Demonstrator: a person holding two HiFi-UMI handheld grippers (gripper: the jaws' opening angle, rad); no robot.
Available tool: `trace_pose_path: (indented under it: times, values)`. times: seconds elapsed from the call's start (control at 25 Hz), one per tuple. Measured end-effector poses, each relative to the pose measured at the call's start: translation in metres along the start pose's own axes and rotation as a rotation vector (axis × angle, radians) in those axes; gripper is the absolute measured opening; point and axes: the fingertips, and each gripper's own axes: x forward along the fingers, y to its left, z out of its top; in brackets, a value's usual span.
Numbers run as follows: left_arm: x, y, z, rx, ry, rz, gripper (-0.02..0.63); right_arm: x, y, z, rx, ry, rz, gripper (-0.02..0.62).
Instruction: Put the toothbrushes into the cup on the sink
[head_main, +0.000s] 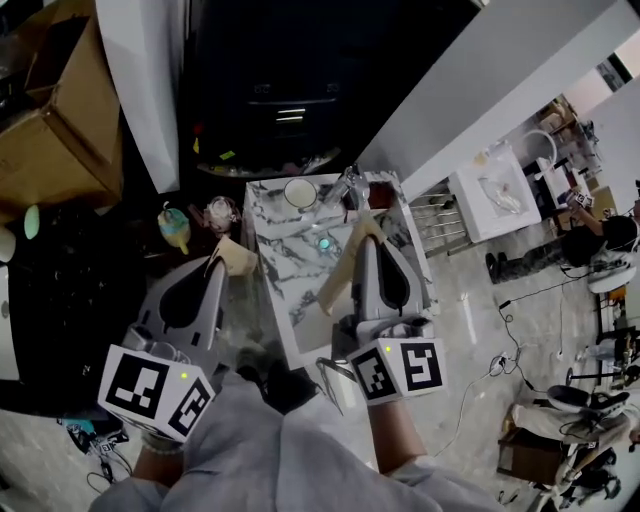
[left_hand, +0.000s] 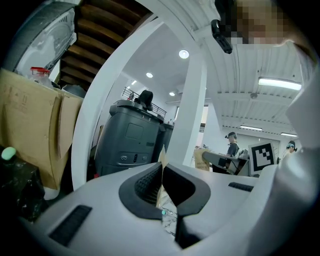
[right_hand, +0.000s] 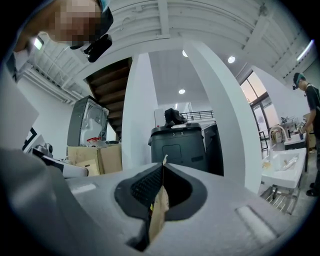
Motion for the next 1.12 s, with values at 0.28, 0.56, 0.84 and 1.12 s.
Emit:
trace_pose_path:
  times: [0.28, 0.56, 0.84, 1.12]
  values:
    - [0.004, 0.007, -0.001, -0.005, -0.012, 0.064, 0.006, 0.035, -0.008, -0.001, 0.0, -0.023, 0.051, 0.0]
    - [0.005, 0.012, 0.008, -0.019, -0.023, 0.164, 0.006, 0.073, -0.016, 0.001, -0.008, -0.019, 0.139, 0.002]
    - [0.005, 0.011, 0.011, -0.033, -0.038, 0.258, 0.006, 0.115, -0.029, 0.01, -0.007, -0.051, 0.2, 0.0]
    - [0.005, 0.011, 0.01, -0.043, -0.042, 0.342, 0.006, 0.149, -0.036, 0.006, -0.012, -0.09, 0.246, 0.001]
